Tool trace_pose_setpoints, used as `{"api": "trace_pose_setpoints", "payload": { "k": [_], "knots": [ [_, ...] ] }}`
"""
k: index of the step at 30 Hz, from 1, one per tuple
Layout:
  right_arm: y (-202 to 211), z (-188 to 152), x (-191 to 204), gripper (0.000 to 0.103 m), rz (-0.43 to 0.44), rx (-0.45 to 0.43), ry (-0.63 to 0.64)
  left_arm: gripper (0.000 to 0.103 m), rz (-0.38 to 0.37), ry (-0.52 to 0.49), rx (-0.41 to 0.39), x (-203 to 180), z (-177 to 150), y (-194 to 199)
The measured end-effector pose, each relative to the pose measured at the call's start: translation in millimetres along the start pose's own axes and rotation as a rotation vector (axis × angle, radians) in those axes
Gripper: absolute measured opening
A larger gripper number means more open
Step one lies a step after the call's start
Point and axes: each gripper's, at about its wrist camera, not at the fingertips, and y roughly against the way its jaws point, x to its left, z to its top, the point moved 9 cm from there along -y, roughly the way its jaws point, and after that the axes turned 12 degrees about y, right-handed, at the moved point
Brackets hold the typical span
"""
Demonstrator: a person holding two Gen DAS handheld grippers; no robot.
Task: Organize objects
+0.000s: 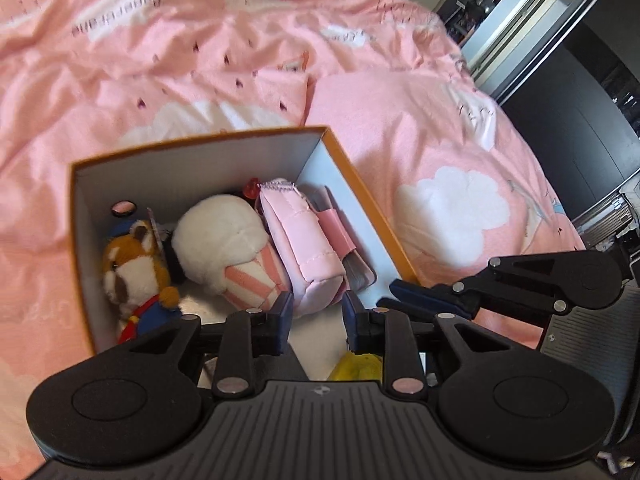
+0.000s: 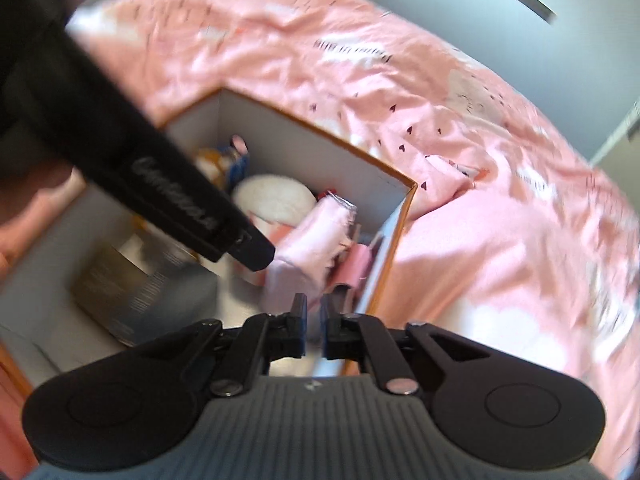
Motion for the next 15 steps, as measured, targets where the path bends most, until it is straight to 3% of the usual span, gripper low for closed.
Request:
{"api": "trace_pose_setpoints", "payload": {
  "k": [1,3,10,15],
  "knots": [
    [8,0,3,0.012,0.011,-0.023,-0.047,0.034,0.006,-0.015,-0.033,-1,-5,10],
    [24,-3,9,0.03,0.026,-0.063,-0.141,0.038,0.029,-0.038,-0.092,-2,-16,29],
    [63,-9,59,0.045,0.03,-0.151,-0.352,0.049,0.14,-0.115,-0.219,8,-59,74],
    [80,-21,93,0.058,0.022,-0.191,-0.411,0.057,0.209,-0.176,-0.311,20,-88,99]
  ]
}}
